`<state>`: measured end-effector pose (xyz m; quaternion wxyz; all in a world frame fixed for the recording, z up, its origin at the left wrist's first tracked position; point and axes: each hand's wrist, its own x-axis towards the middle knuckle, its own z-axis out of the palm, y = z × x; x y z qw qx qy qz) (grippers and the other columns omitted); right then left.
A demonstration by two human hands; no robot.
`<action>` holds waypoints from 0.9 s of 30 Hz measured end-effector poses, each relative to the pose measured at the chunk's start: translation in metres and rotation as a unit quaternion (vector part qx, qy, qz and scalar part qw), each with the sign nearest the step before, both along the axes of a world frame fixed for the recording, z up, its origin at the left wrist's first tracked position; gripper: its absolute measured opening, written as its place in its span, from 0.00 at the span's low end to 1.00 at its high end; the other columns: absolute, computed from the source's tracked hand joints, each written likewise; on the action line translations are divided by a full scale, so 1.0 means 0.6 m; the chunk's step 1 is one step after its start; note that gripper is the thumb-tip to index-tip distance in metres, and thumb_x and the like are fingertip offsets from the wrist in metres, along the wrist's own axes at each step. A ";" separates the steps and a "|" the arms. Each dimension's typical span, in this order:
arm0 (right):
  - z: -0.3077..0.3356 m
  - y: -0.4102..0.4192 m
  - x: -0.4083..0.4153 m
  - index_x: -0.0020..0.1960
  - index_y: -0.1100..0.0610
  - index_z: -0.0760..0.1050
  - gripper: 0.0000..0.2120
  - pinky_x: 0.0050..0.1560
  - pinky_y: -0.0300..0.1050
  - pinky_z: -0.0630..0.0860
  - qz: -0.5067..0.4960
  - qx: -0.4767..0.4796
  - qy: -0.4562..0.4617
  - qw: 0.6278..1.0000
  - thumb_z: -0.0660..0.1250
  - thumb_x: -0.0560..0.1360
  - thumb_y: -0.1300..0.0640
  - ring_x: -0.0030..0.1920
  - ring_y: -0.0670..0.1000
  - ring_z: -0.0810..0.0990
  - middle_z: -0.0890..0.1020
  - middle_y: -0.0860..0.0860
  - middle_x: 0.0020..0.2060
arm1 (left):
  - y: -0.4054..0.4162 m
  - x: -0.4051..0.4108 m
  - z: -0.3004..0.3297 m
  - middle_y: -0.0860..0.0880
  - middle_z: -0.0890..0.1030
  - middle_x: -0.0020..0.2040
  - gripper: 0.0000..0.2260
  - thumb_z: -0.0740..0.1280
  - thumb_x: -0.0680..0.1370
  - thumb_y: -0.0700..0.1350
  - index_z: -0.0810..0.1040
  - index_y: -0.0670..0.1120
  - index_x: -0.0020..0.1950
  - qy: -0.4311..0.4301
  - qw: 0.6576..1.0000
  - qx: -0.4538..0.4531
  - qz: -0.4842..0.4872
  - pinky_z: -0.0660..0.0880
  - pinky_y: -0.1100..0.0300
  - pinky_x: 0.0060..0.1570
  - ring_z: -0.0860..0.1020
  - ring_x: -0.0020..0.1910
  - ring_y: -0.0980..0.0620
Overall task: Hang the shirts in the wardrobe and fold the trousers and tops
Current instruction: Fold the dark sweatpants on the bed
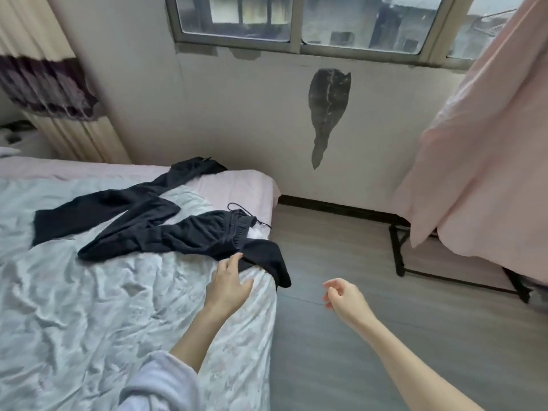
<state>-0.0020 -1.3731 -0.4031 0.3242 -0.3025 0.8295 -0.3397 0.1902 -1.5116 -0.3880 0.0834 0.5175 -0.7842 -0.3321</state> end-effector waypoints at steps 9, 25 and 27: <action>-0.145 -0.381 -0.080 0.61 0.57 0.72 0.17 0.54 0.45 0.71 0.131 0.065 -0.009 0.989 0.54 0.75 0.64 0.55 0.58 0.77 0.80 0.55 0.47 | -0.246 -0.064 -0.148 0.49 0.55 0.75 0.37 0.69 0.72 0.56 0.53 0.52 0.75 -0.147 0.982 0.081 0.086 0.63 0.46 0.64 0.57 0.72 0.44; -0.435 -0.855 -0.190 0.76 0.48 0.43 0.41 0.70 0.57 0.59 0.456 0.191 0.086 0.865 0.64 0.71 0.58 0.74 0.56 0.53 0.55 0.50 0.75 | -0.607 -0.143 -0.344 0.47 0.81 0.49 0.11 0.64 0.76 0.38 0.76 0.50 0.55 -0.098 0.988 0.014 0.118 0.73 0.51 0.46 0.77 0.49 0.41; -0.433 -0.882 -0.183 0.72 0.46 0.57 0.33 0.66 0.56 0.66 0.472 0.212 0.030 0.855 0.63 0.69 0.57 0.67 0.57 0.67 0.71 0.52 0.66 | -0.655 -0.127 -0.314 0.46 0.81 0.47 0.09 0.64 0.75 0.36 0.77 0.47 0.53 -0.012 0.985 -0.004 0.173 0.73 0.52 0.48 0.78 0.48 0.43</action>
